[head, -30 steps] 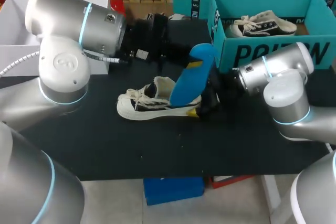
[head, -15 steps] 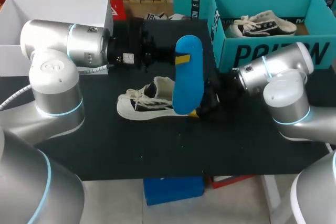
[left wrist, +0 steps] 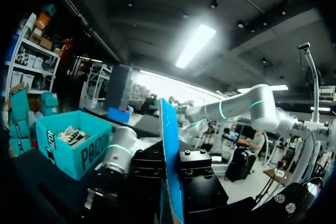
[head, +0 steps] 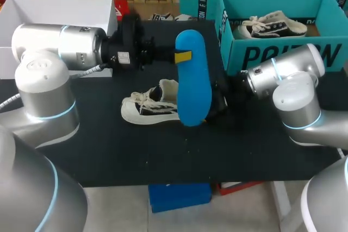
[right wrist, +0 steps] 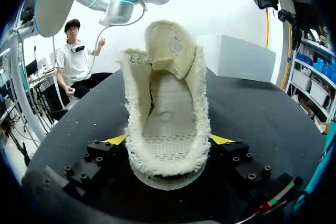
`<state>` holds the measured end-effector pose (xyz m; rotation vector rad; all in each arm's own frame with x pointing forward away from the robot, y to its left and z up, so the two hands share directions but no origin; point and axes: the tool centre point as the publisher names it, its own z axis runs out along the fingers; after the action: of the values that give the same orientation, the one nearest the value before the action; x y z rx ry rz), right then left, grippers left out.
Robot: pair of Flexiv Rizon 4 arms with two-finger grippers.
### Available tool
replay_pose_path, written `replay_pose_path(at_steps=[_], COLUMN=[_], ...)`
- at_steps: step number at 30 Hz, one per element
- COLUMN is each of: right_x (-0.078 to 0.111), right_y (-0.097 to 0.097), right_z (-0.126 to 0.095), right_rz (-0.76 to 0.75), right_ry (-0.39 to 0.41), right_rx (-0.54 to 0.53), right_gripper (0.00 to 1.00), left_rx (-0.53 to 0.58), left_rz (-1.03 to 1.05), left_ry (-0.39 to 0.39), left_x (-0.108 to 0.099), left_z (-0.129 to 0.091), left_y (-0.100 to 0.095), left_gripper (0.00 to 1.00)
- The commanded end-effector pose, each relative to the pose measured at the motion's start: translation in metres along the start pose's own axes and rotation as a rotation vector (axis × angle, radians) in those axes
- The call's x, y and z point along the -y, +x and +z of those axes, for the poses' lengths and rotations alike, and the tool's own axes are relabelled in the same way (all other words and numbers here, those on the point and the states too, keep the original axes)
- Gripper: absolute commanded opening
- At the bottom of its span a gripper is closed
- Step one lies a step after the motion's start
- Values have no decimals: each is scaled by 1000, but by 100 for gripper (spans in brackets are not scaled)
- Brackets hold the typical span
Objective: Take the shoe out of the shoebox, open the shoe tongue, remove and reinsert the insole, then place the shoe into the shoebox
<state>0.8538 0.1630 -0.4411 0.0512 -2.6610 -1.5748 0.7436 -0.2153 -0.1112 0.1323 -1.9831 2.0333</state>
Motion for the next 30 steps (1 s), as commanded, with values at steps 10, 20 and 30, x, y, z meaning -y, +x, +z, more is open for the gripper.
replay_pose_path(at_steps=[10, 20, 30], right_x=[3, 3, 1], right_y=[0, 0, 2], right_z=[3, 3, -1], right_rz=[2, 2, 7], right_ry=[2, 2, 8], right_rx=[-1, -1, 5], right_gripper=[0, 0, 100], left_rx=[23, 43, 46], left_rz=[-6, -7, -8], left_ry=[36, 18, 22], left_x=[20, 25, 24], left_z=[9, 13, 12], left_y=[35, 55, 58], left_gripper=[0, 0, 0])
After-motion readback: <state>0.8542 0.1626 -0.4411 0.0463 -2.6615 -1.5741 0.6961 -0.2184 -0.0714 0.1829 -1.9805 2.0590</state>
